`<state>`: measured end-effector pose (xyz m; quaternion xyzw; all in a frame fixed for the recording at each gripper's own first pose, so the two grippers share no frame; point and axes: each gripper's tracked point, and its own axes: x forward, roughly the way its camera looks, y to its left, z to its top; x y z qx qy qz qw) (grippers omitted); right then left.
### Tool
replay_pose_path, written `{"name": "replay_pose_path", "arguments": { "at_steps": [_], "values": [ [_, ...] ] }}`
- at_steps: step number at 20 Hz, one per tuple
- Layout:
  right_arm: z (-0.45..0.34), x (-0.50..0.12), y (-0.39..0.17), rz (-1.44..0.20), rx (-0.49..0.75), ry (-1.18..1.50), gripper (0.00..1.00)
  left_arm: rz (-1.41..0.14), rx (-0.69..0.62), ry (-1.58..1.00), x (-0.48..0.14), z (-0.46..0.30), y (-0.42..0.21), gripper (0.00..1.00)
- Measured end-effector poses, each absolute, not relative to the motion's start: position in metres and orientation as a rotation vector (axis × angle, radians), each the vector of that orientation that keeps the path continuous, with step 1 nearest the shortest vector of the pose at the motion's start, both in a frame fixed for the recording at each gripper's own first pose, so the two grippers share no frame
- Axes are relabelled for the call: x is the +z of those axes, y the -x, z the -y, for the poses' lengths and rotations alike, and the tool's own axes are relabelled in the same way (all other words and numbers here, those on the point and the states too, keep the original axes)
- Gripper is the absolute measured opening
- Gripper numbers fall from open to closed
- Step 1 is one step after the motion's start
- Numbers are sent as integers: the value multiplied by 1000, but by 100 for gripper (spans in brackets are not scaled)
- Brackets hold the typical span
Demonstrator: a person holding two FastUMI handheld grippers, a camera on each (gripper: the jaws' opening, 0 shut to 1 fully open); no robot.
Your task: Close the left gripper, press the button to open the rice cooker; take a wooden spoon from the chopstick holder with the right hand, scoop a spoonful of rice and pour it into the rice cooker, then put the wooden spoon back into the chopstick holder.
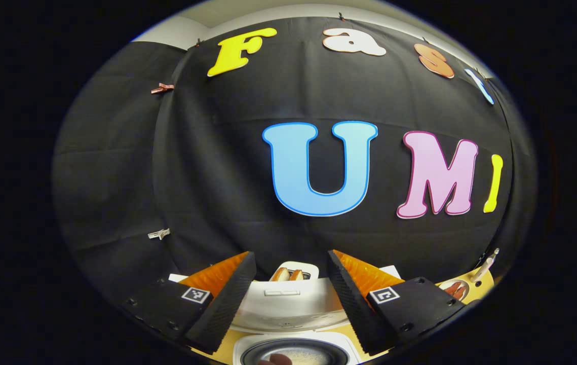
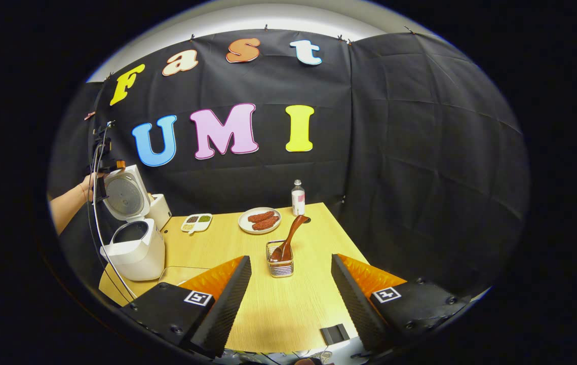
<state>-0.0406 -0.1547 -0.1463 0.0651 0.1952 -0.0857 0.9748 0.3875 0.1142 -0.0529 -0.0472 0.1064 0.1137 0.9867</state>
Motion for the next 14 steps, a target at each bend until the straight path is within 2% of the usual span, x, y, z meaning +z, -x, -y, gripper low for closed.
{"name": "replay_pose_path", "arguments": {
  "at_steps": [8, 14],
  "values": [
    [141, -129, 12, -351, -110, -145, 98, -240, 238, 113, -64, -93, -326, 99],
    [129, -117, -10, -319, -40, -146, 99, -280, 288, 152, -97, -69, -265, 99]
  ]
}}
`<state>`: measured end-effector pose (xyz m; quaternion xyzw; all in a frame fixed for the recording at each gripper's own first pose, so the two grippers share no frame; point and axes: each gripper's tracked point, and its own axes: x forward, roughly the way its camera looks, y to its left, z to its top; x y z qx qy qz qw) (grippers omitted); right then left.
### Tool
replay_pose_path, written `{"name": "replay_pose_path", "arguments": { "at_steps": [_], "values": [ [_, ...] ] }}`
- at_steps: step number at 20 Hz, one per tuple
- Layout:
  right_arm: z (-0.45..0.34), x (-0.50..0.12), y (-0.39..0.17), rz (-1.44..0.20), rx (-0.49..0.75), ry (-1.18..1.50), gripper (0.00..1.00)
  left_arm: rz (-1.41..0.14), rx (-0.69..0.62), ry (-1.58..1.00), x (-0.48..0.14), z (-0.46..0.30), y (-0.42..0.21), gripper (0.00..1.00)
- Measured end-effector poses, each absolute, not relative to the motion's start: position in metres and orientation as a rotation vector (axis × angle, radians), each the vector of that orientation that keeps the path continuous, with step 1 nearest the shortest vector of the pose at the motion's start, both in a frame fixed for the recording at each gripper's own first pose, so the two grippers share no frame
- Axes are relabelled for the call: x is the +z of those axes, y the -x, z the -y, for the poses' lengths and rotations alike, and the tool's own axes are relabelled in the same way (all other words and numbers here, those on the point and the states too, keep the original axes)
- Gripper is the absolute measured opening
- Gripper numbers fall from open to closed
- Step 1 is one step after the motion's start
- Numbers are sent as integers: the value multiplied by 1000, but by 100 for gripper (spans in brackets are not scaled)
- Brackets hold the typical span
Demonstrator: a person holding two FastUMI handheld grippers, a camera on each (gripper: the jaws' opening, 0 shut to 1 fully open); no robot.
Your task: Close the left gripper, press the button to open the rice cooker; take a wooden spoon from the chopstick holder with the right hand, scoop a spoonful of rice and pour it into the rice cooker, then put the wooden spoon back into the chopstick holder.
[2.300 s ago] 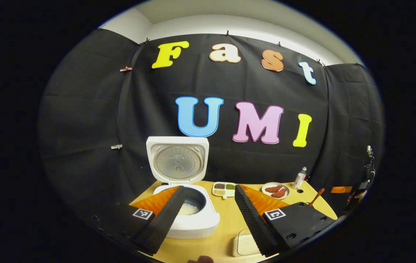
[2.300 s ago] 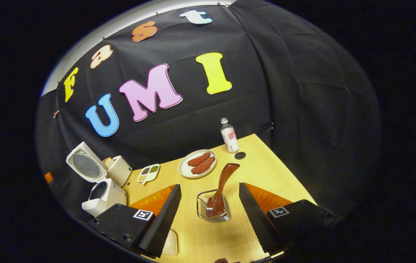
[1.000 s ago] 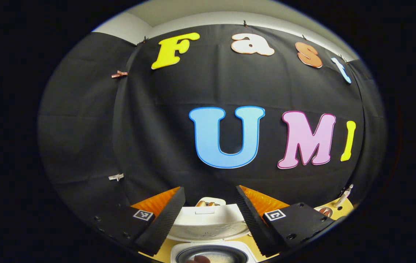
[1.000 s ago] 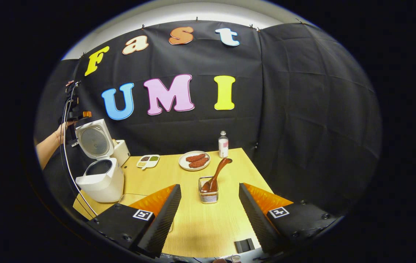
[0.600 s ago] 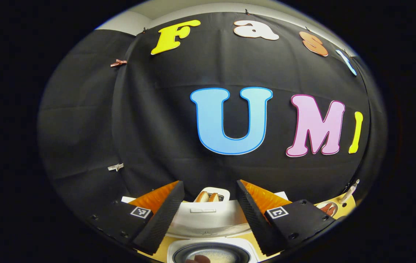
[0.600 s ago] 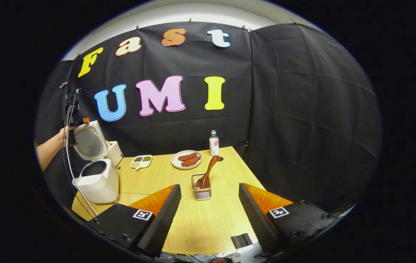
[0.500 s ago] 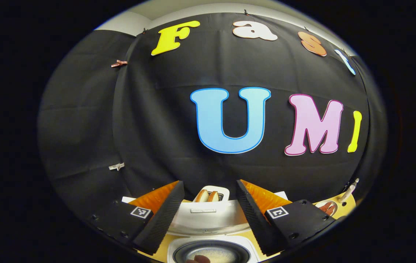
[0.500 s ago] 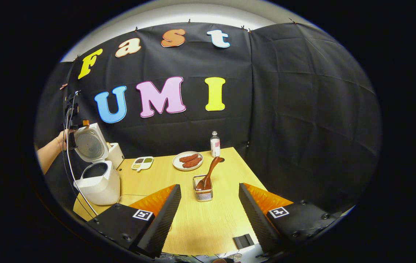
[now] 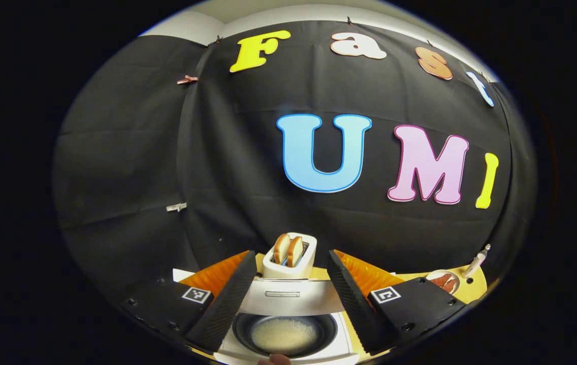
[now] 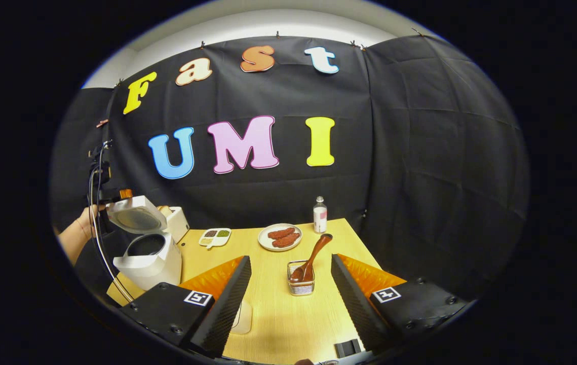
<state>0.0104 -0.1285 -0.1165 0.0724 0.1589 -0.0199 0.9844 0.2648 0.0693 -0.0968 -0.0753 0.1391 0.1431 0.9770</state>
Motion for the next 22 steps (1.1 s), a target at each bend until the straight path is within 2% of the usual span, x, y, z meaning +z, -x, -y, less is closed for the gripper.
{"name": "replay_pose_path", "arguments": {
  "at_steps": [7, 22],
  "values": [
    [137, -124, -13, -332, -28, -162, 99, -362, 324, 122, -155, -47, -215, 98],
    [124, -125, -13, -344, -3, -142, 99, -520, 315, 157, -261, -28, -178, 100]
  ]
}}
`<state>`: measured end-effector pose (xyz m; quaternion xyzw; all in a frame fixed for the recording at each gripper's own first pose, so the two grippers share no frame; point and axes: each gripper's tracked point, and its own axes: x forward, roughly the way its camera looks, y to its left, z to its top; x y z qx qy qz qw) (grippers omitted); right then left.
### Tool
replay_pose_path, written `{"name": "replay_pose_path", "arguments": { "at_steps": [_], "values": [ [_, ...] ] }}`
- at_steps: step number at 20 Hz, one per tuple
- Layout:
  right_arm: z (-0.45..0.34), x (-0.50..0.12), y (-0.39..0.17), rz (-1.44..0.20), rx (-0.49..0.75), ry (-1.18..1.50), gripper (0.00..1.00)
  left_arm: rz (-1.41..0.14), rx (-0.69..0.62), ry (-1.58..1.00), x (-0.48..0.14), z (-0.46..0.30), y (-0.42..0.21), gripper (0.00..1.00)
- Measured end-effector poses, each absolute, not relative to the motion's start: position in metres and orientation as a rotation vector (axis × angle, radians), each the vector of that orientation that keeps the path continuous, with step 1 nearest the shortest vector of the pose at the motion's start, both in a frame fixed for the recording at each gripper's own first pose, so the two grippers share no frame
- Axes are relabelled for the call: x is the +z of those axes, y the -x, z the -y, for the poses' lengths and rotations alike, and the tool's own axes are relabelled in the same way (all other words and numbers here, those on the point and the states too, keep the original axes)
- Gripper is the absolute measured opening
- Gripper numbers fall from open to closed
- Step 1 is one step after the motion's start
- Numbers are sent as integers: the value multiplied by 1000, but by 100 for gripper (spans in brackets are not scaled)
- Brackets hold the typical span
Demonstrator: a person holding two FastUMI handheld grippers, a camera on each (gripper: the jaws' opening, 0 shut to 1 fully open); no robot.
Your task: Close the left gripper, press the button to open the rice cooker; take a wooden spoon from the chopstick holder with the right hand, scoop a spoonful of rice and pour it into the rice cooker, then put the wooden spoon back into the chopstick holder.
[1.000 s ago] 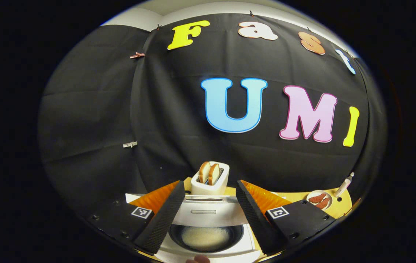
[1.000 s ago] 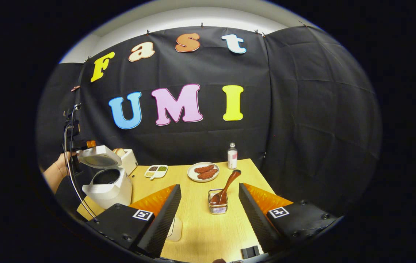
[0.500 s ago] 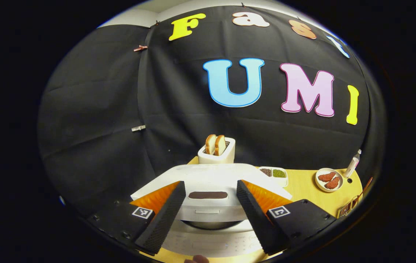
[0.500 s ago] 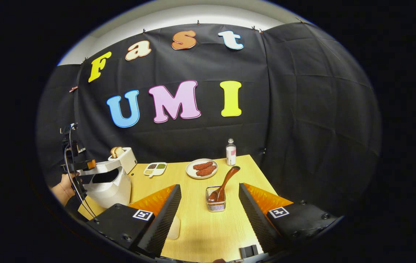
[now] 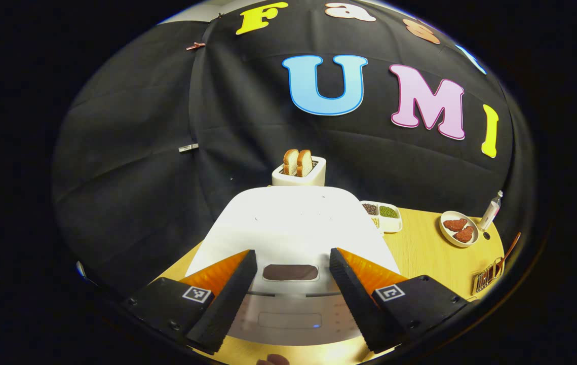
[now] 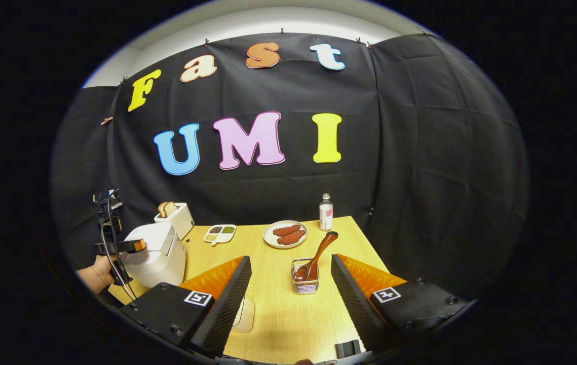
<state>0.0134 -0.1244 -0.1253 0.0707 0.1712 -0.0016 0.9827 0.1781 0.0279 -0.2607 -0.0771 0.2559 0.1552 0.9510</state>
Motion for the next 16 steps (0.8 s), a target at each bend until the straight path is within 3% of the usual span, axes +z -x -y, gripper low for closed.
{"name": "replay_pose_path", "arguments": {
  "at_steps": [16],
  "values": [
    [126, -120, -13, -323, -3, -175, 99, -463, 239, 108, -247, -28, -180, 98]
  ]
}}
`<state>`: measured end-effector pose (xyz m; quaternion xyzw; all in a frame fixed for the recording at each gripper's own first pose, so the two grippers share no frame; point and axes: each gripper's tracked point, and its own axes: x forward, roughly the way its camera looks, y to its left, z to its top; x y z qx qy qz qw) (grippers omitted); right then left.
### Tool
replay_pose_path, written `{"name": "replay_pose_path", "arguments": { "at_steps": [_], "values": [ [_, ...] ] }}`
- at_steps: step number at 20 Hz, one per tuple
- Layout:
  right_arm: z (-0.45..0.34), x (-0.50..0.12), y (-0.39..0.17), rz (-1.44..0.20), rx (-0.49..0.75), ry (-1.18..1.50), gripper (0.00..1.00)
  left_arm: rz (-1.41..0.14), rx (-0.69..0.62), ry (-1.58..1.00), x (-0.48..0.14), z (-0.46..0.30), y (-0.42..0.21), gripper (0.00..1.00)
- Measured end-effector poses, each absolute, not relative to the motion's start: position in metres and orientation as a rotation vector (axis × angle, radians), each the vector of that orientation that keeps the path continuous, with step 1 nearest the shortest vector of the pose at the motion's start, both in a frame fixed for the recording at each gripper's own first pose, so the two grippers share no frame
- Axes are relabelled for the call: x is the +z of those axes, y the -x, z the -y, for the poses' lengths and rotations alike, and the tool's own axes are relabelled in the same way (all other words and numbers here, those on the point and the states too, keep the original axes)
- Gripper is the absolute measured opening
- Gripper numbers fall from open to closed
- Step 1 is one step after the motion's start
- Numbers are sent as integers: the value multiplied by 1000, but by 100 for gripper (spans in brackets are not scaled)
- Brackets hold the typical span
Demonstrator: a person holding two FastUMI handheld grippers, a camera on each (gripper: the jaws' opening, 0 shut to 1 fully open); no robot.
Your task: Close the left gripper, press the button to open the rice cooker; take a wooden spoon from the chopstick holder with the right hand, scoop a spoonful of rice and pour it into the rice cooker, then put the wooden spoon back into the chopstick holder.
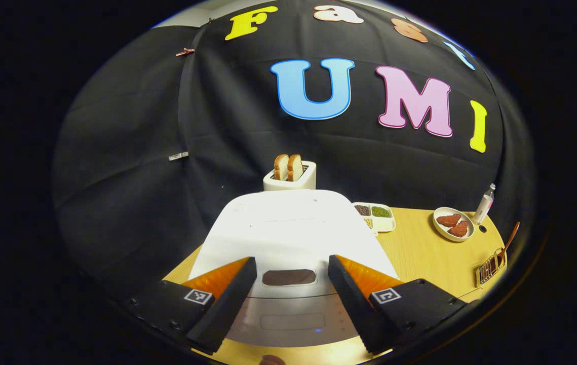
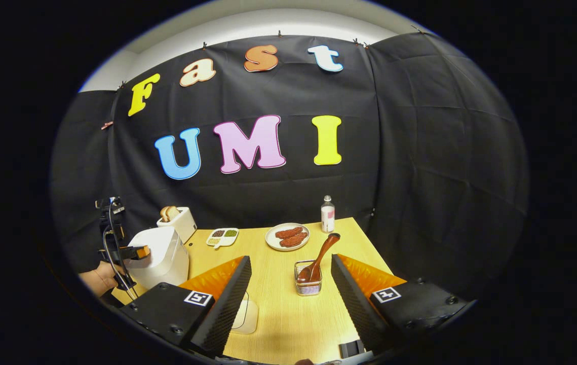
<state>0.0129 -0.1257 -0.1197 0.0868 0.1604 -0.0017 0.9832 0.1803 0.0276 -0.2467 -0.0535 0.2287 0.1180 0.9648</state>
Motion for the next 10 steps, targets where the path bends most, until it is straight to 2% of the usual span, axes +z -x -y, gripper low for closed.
{"name": "replay_pose_path", "arguments": {
  "at_steps": [10],
  "values": [
    [113, -93, -21, -247, 10, -150, 98, -198, 61, 98, -117, 21, -153, 97]
  ]
}}
